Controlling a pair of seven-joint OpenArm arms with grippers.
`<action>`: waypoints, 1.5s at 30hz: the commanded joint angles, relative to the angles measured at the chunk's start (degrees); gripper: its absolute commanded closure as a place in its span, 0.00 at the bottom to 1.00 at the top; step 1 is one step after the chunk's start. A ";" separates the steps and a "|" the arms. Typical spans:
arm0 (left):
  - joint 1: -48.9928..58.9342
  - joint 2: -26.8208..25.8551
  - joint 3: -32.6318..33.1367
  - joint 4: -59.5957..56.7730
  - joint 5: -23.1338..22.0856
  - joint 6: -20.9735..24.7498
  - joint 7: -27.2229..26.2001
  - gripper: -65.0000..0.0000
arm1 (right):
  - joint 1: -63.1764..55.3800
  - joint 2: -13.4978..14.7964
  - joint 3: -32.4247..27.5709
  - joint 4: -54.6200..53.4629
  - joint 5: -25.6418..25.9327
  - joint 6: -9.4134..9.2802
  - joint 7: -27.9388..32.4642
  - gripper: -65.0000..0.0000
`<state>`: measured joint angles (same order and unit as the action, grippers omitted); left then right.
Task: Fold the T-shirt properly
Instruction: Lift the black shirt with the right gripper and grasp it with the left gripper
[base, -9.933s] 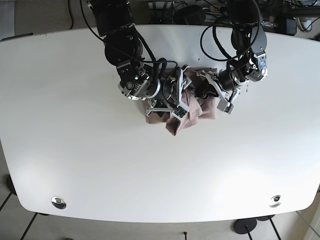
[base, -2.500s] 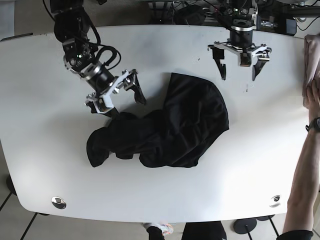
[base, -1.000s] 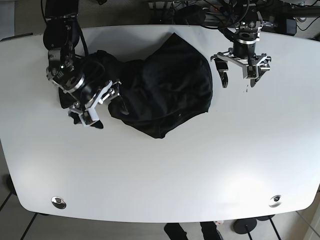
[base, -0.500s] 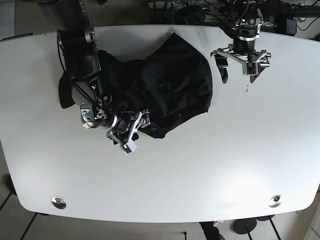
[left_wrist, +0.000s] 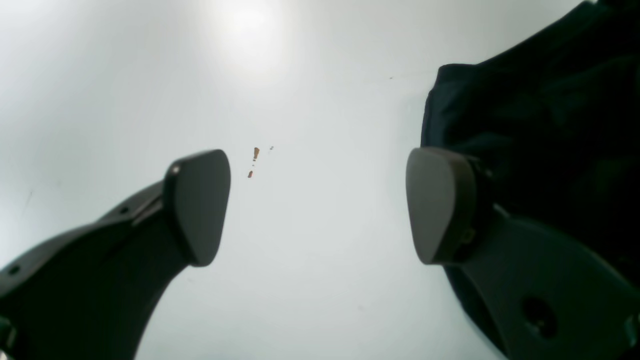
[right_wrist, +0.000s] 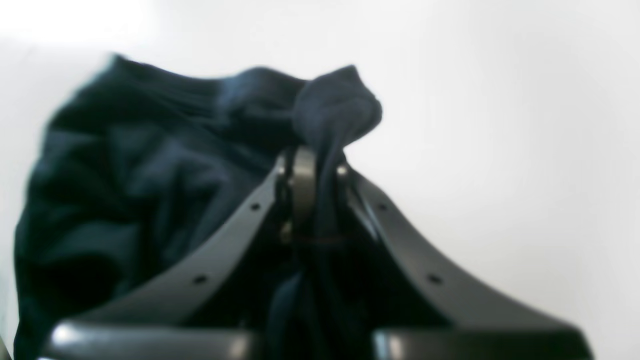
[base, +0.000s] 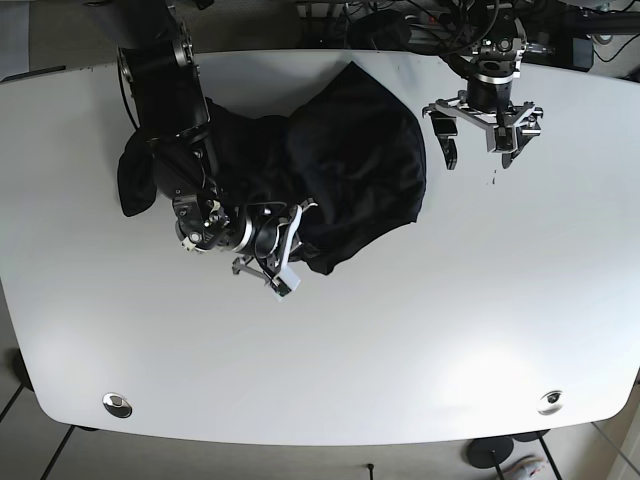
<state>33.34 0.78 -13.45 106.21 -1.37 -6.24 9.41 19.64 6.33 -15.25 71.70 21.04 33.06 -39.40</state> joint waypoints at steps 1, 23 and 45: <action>0.11 -0.12 0.13 1.00 -0.44 0.04 -1.72 0.21 | 3.09 -0.13 1.57 9.92 0.81 0.30 -2.49 0.97; -5.52 0.24 7.08 5.13 -0.44 0.04 -1.81 0.21 | 55.16 -0.22 4.56 8.78 0.72 0.39 -15.42 0.97; -34.97 0.32 25.98 -22.65 -0.08 0.39 -2.07 0.21 | 55.16 -0.22 7.20 8.08 0.72 0.48 -13.48 0.97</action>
<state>-0.93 0.93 13.04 82.41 -1.34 -6.02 9.02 72.20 6.04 -8.45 79.00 21.26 33.71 -55.13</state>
